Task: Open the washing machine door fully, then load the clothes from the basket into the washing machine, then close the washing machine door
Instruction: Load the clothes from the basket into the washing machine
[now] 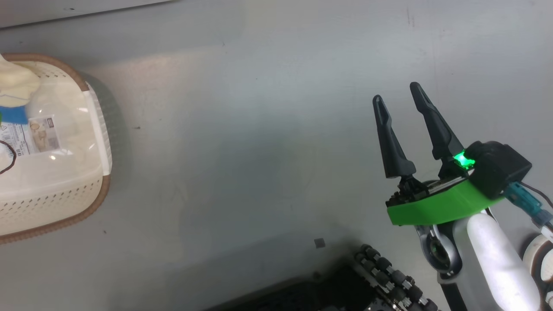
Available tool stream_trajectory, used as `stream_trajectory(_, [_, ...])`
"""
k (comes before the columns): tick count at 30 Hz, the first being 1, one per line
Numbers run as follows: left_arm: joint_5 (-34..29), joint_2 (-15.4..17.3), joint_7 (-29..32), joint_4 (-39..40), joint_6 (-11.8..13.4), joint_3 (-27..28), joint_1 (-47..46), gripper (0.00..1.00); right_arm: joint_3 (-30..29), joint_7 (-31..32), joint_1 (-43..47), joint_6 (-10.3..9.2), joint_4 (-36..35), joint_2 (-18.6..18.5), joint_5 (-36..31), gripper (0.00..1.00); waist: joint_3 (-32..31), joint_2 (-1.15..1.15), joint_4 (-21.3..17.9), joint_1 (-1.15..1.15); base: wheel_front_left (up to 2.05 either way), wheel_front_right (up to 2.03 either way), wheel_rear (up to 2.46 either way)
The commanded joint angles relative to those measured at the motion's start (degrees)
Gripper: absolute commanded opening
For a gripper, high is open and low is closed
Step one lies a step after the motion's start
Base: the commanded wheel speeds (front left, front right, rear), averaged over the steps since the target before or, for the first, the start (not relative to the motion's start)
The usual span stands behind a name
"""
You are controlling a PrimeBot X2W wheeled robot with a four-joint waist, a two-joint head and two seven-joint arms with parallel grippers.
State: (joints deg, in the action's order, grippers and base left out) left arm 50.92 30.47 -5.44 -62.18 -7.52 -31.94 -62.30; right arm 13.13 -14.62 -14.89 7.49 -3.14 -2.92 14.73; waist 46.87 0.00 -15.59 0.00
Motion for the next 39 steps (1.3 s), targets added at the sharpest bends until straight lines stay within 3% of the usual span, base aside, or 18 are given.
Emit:
stream_trajectory(1, [1.04, 3.12, 0.36, 0.28, 0.04, 0.98, -0.85, 0.3, 1.02, -0.38, 0.67, 0.0, -1.88, 0.04, 0.31, 1.0, 0.1, 0.0, 0.07, 0.0, 0.0, 0.0, 0.0])
stream_trajectory(2, [1.7, 3.05, 0.48, 0.44, 0.04, 0.73, -1.04, 0.0, 1.01, -0.38, 0.7, 0.0, -1.92, 0.04, 0.24, 1.0, 0.18, 0.0, 0.12, 0.0, 0.0, 0.0, 0.0])
stream_trajectory(10, [4.76, 3.63, -0.93, 1.63, 0.03, -2.57, -0.7, 0.0, 0.86, -0.38, 0.05, 0.0, -1.76, 0.04, 0.14, 1.0, -0.38, 0.0, 1.04, 0.0, 0.0, 0.0, 0.0])
stream_trajectory(23, [7.99, 6.12, -9.1, 9.94, 0.03, -7.54, 3.72, 0.0, 0.99, -0.38, -1.19, 0.0, 1.31, 0.04, -0.34, 1.0, -8.54, 0.0, 5.8, 0.0, 0.0, 0.0, 0.0])
stream_trajectory(31, [4.56, 12.06, -9.53, 19.17, 0.03, -0.88, 5.2, 0.0, 1.47, -0.38, -1.41, 0.0, 3.21, 0.04, 0.6, 1.0, -11.93, 0.0, 7.11, 0.0, 0.0, 0.0, 0.0])
stream_trajectory(39, [1.07, 17.55, -9.54, 27.22, 0.03, 5.31, 4.69, 0.0, 2.52, -0.38, -1.83, 0.0, 3.37, 0.04, 2.23, 1.0, -10.82, 0.0, 6.43, 0.0, 0.0, 0.0, 0.0])
